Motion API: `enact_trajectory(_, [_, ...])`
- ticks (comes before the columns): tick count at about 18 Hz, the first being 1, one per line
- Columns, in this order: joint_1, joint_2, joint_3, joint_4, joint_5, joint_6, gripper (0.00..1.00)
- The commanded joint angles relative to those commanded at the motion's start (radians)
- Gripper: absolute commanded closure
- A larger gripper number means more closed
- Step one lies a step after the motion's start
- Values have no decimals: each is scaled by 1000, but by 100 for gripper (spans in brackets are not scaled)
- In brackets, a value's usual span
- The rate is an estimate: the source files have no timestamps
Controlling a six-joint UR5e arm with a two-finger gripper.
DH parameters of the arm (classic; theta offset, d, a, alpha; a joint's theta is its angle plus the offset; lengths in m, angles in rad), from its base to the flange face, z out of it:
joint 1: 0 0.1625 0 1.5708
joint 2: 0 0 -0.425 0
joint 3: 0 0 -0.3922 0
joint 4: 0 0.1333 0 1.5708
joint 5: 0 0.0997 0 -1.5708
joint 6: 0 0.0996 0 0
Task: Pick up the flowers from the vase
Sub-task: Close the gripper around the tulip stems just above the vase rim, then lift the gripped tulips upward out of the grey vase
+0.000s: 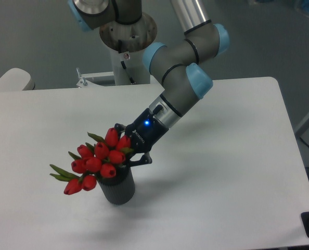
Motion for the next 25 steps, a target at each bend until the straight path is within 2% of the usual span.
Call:
enact_trajectory(7, [9, 12, 5, 0, -12, -18, 77])
enact_trajectory(11, [25, 21, 29, 0, -64, -104, 77])
enact_trajectory(15, [34, 38, 31, -2, -67, -150, 77])
enact_trajectory(19, [38, 72, 60, -2, -67, -227, 77])
enact_trajectory(25, [38, 74, 95, -2, -81, -282, 77])
